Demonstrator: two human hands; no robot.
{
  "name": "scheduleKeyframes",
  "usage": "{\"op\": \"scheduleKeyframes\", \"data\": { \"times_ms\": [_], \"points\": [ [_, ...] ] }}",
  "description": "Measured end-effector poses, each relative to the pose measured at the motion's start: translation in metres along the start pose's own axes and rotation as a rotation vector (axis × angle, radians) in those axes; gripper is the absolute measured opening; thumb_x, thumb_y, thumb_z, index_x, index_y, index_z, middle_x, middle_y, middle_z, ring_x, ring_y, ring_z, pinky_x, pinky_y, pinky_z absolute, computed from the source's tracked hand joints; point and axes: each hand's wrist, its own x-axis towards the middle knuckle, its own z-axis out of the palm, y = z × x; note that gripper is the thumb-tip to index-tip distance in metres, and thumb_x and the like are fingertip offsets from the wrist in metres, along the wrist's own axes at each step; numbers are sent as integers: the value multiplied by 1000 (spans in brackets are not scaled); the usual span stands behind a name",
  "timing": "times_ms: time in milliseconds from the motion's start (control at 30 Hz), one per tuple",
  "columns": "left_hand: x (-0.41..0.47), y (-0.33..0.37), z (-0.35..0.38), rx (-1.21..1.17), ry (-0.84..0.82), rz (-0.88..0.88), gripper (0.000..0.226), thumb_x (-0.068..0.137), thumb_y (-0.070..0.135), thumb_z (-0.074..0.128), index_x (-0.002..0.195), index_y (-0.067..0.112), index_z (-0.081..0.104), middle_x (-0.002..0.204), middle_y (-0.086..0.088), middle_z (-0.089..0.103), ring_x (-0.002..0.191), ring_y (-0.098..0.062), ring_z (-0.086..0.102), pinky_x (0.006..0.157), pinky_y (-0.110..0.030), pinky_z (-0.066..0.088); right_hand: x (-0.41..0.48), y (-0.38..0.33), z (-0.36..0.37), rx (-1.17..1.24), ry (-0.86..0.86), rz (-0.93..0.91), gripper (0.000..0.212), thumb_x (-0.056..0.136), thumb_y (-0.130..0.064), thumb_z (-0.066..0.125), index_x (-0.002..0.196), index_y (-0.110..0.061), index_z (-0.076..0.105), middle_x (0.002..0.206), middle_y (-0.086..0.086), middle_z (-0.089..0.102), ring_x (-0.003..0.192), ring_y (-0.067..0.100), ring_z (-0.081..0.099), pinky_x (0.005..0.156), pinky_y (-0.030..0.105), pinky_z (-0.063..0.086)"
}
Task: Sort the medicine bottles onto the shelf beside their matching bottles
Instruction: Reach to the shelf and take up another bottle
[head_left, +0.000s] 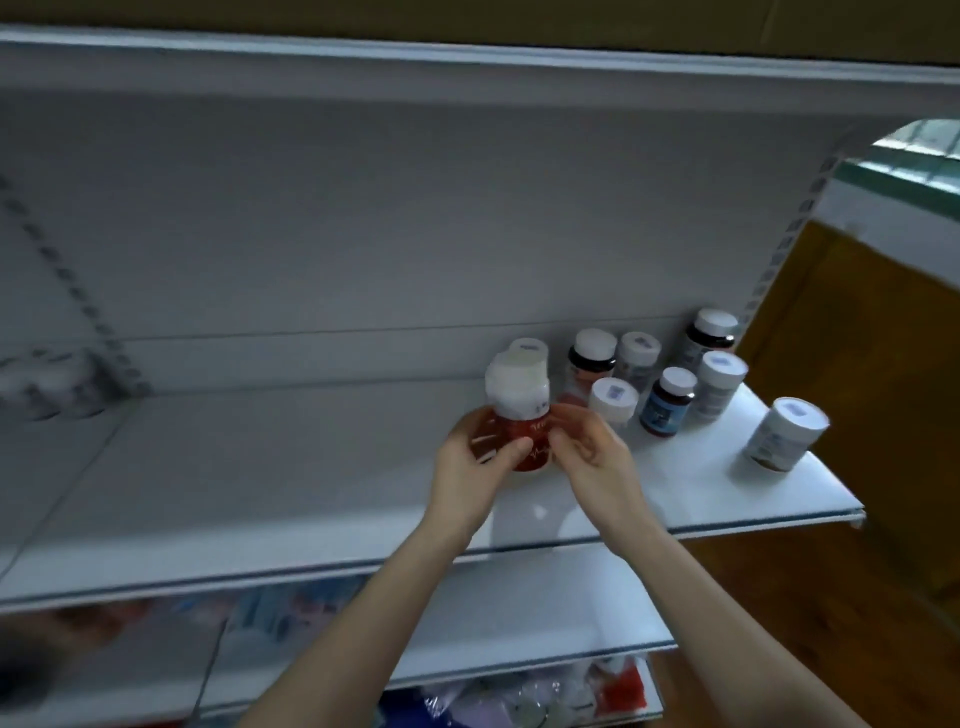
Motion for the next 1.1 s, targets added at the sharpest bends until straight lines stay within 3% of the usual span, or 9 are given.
{"op": "scheduleKeyframes", "data": {
  "times_ms": [100,167,367,533,700,800,967,1100],
  "points": [
    [-24,6,-29,-18,22,-17,30,81,6,64,107,17,55,92,8,64,83,4,62,70,-4,48,-11,-7,20,66,-114,12,20,89,-10,55,106,-20,58,101,-2,63,90,7,61,82,20,51],
    [-38,11,-51,-22,57,-17,31,83,5,62,111,15,55,92,10,64,78,9,62,70,-5,48,-17,-17,37,76,-195,-13,16,88,-11,56,97,-24,59,95,-5,63,88,6,60,85,24,50],
    [-79,27,-126,-40,245,6,29,85,6,59,112,9,53,99,4,63,79,13,62,72,-7,50,-34,-46,105,241,-436,40,13,87,-12,57,98,-18,58,96,2,66,86,8,63,79,22,54],
    [-114,34,-199,-37,366,16,28,87,6,56,115,9,54,105,-4,64,91,-4,63,76,-11,52,-58,-69,177,291,-587,46,12,85,-11,60,92,-21,59,93,4,67,83,12,65,73,19,56],
    [-152,34,-283,-25,443,17,25,89,6,52,112,15,54,103,-5,64,88,-6,62,77,-16,52,-94,-90,263,295,-687,54,16,84,-10,61,93,-23,59,93,2,66,84,13,65,66,16,55],
    [-173,34,-340,26,471,9,27,90,9,51,117,14,55,103,-5,63,76,-7,57,70,-24,47,-118,-105,319,302,-719,67,17,84,-8,60,93,-24,59,92,3,66,83,13,64,65,13,55],
    [-198,37,-431,106,510,54,29,89,5,51,117,7,56,95,5,64,77,12,61,73,-5,47,-150,-129,406,321,-750,78,16,85,-6,58,96,-18,59,85,-2,66,65,-3,66,58,10,51],
    [-212,39,-487,105,587,64,21,89,9,54,100,25,60,88,12,64,79,5,61,80,-17,50,-167,-141,463,282,-788,74,14,84,-13,61,98,-15,63,87,0,68,68,2,66,70,26,53]
  ]
}}
